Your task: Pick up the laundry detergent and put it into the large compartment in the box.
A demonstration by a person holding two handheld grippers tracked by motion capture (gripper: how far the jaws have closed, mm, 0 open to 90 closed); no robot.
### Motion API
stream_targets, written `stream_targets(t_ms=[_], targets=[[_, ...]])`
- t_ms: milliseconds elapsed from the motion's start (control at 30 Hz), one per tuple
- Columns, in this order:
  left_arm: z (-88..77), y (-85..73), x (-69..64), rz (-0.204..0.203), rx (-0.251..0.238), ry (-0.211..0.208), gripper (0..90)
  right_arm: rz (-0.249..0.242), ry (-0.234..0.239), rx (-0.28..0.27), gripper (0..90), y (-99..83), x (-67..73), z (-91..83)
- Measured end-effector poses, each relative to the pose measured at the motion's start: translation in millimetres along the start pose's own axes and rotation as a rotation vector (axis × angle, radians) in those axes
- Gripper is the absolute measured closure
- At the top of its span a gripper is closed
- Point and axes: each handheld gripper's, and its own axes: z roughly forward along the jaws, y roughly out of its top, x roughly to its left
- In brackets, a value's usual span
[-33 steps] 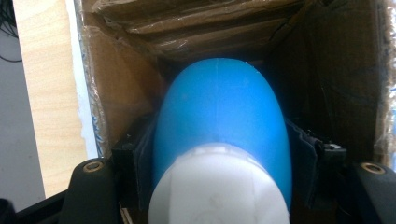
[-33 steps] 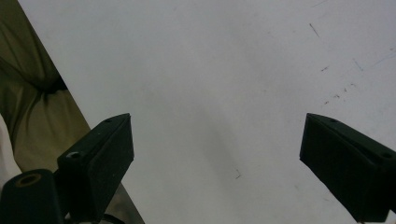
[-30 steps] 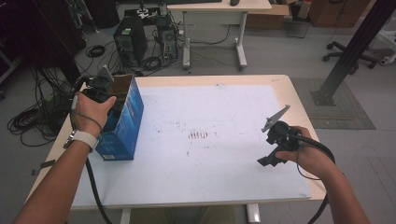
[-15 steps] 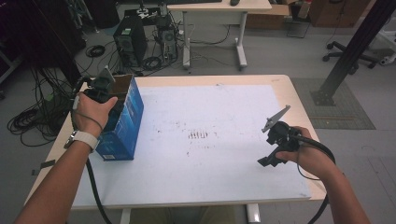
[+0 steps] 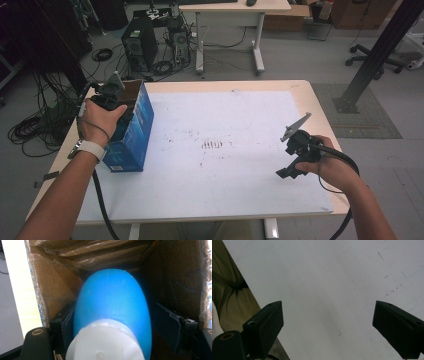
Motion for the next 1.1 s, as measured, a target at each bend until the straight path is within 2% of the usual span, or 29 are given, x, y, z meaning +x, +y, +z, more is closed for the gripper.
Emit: stream_targets(t_ms=[600,800,1100], targets=[[-7.8,-1.1,1.9,0.007,-0.012,-0.026,23.0,-0.005,-0.003,-0.001,9.9,1.5,1.5,-0.6],[-10.8,-1.3,0.1,0.024,-0.014,-0.021,23.1,-0.003,-0.004,0.0,9.9,0.7,2.1,-1.4],[-16.9,-2.3,2.1,0.028,-0.023,-0.023,20.0,-0.004,-0.005,0.0,9.9,1.0,3.4,-2.4]])
